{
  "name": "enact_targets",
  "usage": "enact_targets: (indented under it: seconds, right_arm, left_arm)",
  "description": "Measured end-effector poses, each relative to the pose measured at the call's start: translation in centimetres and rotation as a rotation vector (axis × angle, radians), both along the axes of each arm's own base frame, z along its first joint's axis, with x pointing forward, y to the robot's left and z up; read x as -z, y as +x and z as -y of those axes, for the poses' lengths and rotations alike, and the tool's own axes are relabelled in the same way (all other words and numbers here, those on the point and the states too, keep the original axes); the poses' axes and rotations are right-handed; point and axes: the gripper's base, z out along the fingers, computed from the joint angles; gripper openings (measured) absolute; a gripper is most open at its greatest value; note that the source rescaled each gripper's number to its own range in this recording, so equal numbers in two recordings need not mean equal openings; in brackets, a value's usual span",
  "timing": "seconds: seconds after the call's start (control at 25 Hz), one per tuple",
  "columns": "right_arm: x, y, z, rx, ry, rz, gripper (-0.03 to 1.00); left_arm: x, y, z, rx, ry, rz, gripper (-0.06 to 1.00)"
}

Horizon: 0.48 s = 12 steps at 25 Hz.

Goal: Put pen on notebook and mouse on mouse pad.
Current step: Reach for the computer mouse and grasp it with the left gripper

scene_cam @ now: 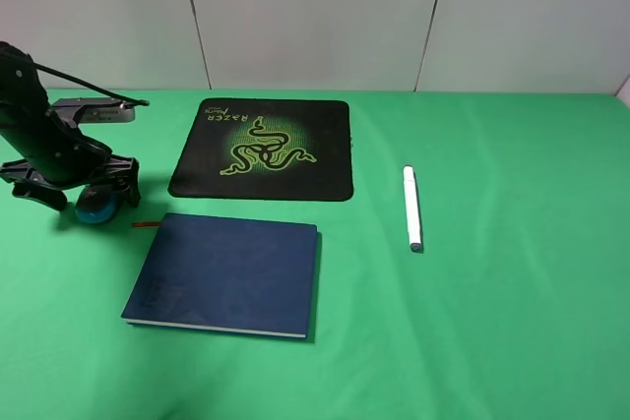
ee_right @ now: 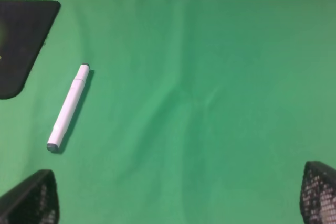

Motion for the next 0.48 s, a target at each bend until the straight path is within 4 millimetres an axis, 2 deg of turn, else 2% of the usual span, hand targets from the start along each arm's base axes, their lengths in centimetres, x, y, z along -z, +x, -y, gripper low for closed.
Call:
enact_targets:
  seconds: [0.12, 0.24, 0.36, 0.48]
  right_arm:
    - [0.0, 0.0, 0.0, 0.0, 0.0, 0.0, 1.0]
    - [0.0, 0.0, 0.0, 0.0, 0.0, 0.0, 1.0]
    - [-0.01, 0.0, 0.0, 0.0, 0.0, 0.001, 1.0]
    - [-0.01, 0.0, 0.0, 0.0, 0.0, 0.001, 1.0]
  left_arm:
    - [0.05, 0.07, 0.0, 0.0, 0.0, 0.006, 0.99]
    - [0.03, 0.18, 0.01, 0.0, -0.001, 0.018, 0.86]
    - [0.0, 0.29, -0.02, -0.001, -0.002, 0.031, 0.56]
    - [0.08, 0.37, -0.02, 0.0, -0.002, 0.037, 0.05]
